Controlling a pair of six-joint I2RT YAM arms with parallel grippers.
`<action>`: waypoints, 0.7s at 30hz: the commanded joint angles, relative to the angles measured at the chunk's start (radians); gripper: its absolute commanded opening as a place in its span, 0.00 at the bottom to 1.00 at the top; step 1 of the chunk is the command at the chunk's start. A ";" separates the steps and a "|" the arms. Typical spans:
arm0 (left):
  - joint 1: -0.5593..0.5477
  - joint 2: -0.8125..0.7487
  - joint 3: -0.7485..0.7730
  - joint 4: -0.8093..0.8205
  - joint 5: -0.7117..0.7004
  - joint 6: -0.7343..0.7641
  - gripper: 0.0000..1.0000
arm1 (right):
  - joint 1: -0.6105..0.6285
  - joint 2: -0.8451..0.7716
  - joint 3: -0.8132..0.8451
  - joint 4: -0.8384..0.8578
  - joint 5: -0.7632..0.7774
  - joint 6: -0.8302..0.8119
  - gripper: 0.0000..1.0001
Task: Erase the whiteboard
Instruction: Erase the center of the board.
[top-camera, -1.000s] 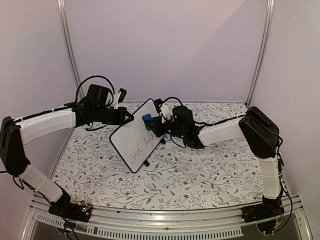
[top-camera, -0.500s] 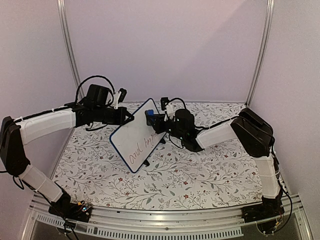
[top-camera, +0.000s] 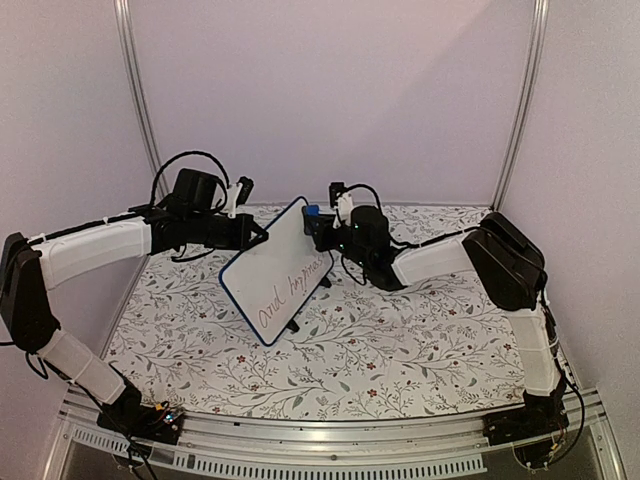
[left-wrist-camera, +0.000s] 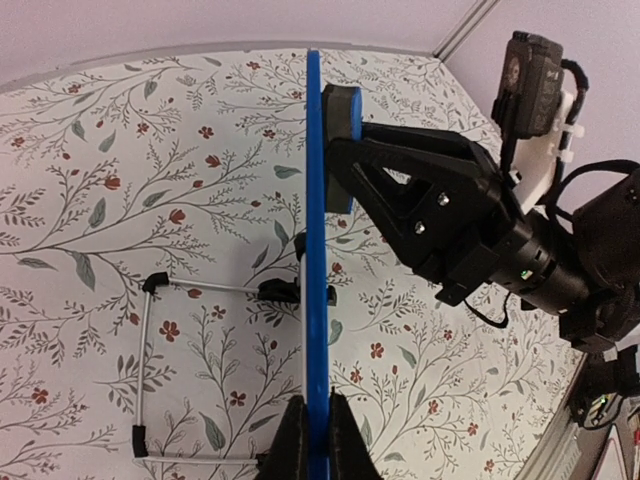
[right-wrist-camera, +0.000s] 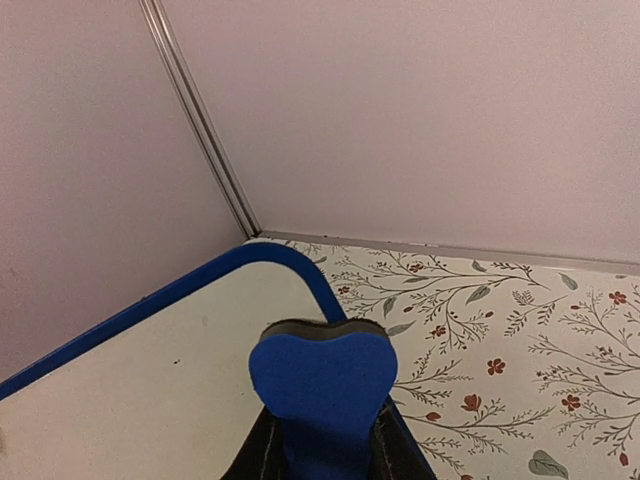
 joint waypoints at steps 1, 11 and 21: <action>-0.030 0.012 -0.024 -0.038 0.098 0.025 0.00 | 0.062 0.005 -0.002 -0.052 -0.038 -0.081 0.17; -0.030 0.008 -0.024 -0.039 0.093 0.027 0.00 | 0.160 -0.051 -0.091 -0.026 -0.127 -0.120 0.17; -0.029 0.005 -0.024 -0.038 0.090 0.025 0.00 | 0.242 -0.104 -0.138 -0.034 -0.156 -0.160 0.17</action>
